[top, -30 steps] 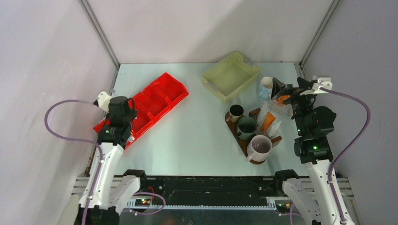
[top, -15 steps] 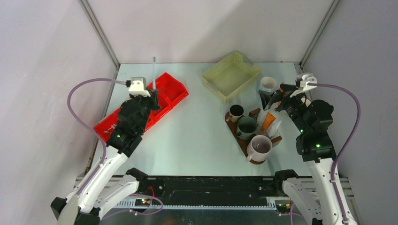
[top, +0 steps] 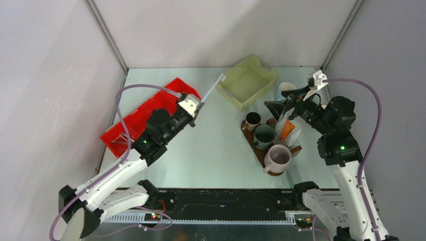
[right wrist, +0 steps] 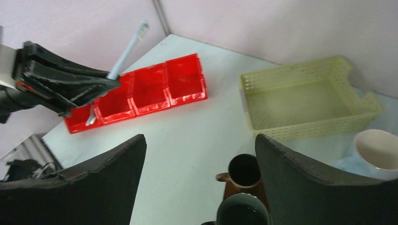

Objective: Prepare toiletry sets of a toothbrush and toothpaste on the tray
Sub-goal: Pick up the toothbrush from the storage box, then place the toothbrush in the toothpaste holder.

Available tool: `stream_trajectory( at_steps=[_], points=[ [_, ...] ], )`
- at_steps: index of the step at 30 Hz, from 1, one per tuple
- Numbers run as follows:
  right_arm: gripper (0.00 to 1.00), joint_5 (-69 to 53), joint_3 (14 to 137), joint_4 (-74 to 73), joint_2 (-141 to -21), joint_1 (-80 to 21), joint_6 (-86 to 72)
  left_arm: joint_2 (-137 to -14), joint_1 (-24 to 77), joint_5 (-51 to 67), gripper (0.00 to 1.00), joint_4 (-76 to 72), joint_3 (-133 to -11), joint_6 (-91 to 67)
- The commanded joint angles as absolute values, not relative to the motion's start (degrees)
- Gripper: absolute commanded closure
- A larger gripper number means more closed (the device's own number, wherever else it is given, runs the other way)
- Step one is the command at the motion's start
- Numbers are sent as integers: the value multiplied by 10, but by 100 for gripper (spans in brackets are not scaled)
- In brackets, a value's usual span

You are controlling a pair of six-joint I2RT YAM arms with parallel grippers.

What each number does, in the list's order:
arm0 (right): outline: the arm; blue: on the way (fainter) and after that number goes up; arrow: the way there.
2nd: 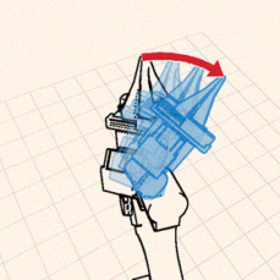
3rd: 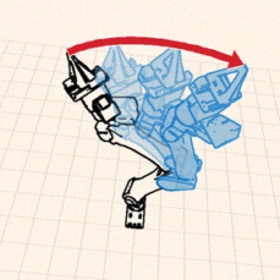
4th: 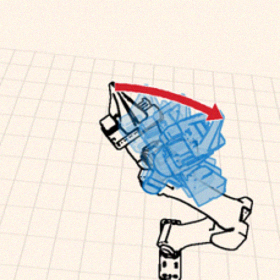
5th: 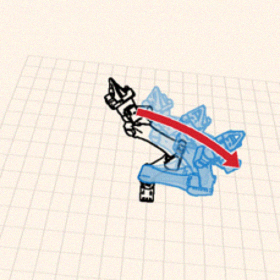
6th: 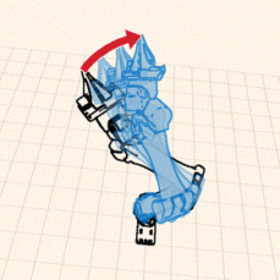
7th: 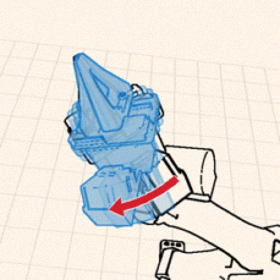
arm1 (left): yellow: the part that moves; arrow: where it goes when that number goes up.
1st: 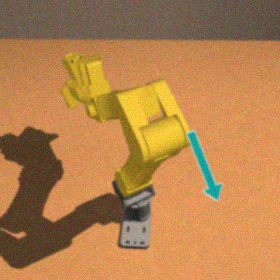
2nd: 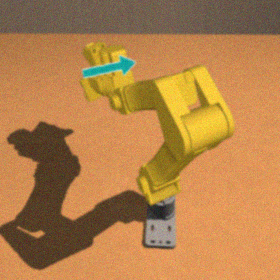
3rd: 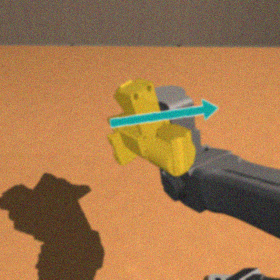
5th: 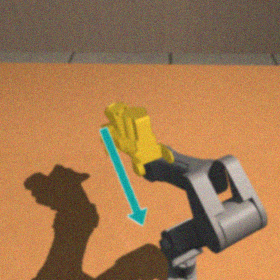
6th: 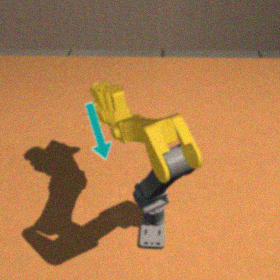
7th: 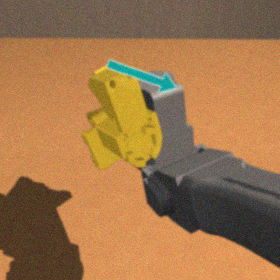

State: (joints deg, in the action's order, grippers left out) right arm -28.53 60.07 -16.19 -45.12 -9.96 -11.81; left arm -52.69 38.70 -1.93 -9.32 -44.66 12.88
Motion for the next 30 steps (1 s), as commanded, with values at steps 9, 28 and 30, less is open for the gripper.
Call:
stream_trajectory(
  at_steps=[9,28,30],
  points=[
    [19,-347,662,-135,-511,-161,-166,-571,474,73,100,-141,-475,271],
    [46,-368,695,-150,-572,-177,-266,-601,526,60,100,-170,-491,328],
    [51,-375,694,-151,-574,-177,-267,-602,527,60,100,-172,-492,328]
  ],
)
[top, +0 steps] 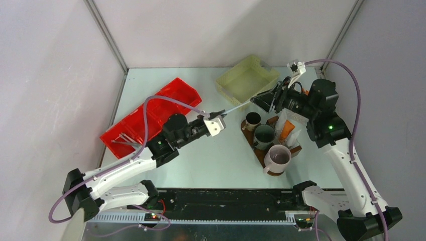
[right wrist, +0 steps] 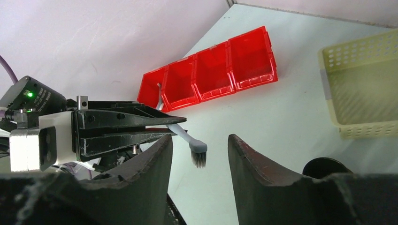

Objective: Prepare toiletry sets of a toothbrush and toothpaste on the tray
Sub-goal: Place the toothbrush in the toothpaste holder.

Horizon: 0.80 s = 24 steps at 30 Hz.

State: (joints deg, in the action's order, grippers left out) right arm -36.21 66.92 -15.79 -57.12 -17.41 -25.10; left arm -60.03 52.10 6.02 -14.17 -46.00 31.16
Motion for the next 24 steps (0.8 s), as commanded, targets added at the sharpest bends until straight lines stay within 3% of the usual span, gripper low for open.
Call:
stream_trajectory(
  at_steps=[1,10,15,17,18,24],
  points=[
    [53,-377,694,-151,-576,-176,-268,-603,527,60,100,-173,-492,328],
    [69,-394,694,-158,-581,-177,-268,-613,531,62,100,-179,-496,333],
    [98,-403,694,-159,-580,-175,-263,-617,532,53,97,-178,-497,332],
    [100,-399,694,-162,-576,-174,-257,-619,532,44,86,-174,-497,333],
    [100,-398,694,-165,-573,-171,-255,-619,532,38,75,-173,-496,333],
    [100,-381,695,-184,-554,-150,-242,-609,532,4,44,-175,-489,335]
  ],
)
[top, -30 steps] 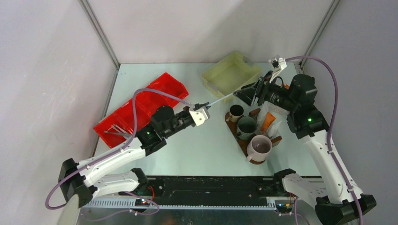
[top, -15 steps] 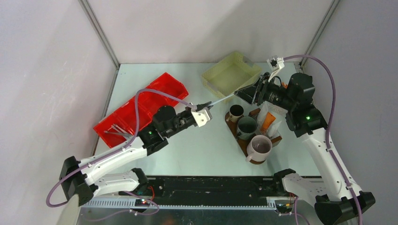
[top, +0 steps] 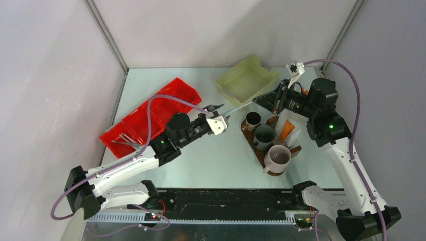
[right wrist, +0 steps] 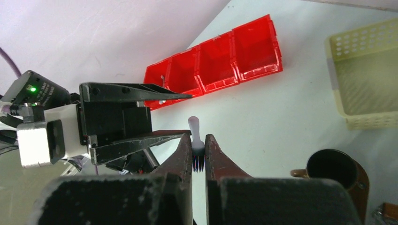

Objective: Prepare toiletry sets of a toothbrush and toothpaste on the tray
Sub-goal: Place the toothbrush in the toothpaste holder.

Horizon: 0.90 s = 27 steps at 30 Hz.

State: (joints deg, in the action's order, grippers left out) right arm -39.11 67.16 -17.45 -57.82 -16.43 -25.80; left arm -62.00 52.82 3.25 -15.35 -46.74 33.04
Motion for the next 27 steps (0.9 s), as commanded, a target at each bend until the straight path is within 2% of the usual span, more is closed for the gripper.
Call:
stream_trajectory(
  at_steps=[1,4,7,10,16,23,27],
  points=[
    [100,-368,695,-187,-551,-147,-237,-607,532,-17,39,-176,-487,335],
    [100,-322,691,-205,-523,-134,-220,-596,531,-48,29,-173,-484,335],
    [100,-252,671,-205,-482,-111,-216,-586,527,-90,15,-156,-488,326],
    [100,-203,655,-206,-451,-85,-222,-576,518,-123,8,-136,-493,304],
    [100,-81,612,-210,-388,-38,-233,-536,454,-146,1,-91,-508,226],
    [100,80,539,-177,-303,-11,-245,-489,377,-215,0,-13,-529,134],
    [100,166,497,-171,-276,3,-250,-461,298,-232,0,20,-517,69]
  ],
)
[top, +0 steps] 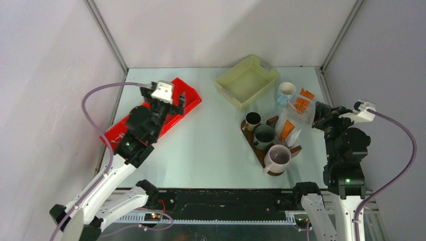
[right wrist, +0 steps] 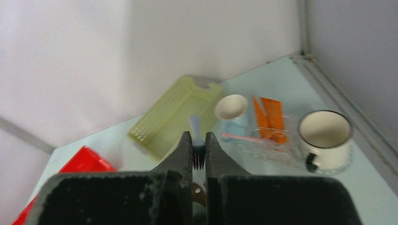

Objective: Prepare toiletry sets of a toothbrush and toothpaste on the tray
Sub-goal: Place the toothbrush in the toothpaste holder.

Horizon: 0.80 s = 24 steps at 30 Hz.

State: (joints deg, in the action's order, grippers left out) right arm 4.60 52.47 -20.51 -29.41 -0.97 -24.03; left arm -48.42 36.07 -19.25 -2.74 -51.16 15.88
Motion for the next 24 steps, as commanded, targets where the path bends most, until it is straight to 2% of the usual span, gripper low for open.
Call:
stream_trajectory(
  at_steps=[1,8,24],
  points=[
    [100,175,491,-164,-268,8,-249,-452,287,-233,0,23,-510,51],
    [100,210,445,-129,-279,42,-249,-420,209,-232,0,-13,-460,8],
    [100,160,400,-72,-392,111,-308,-401,193,-257,0,-56,-410,35]
  ],
)
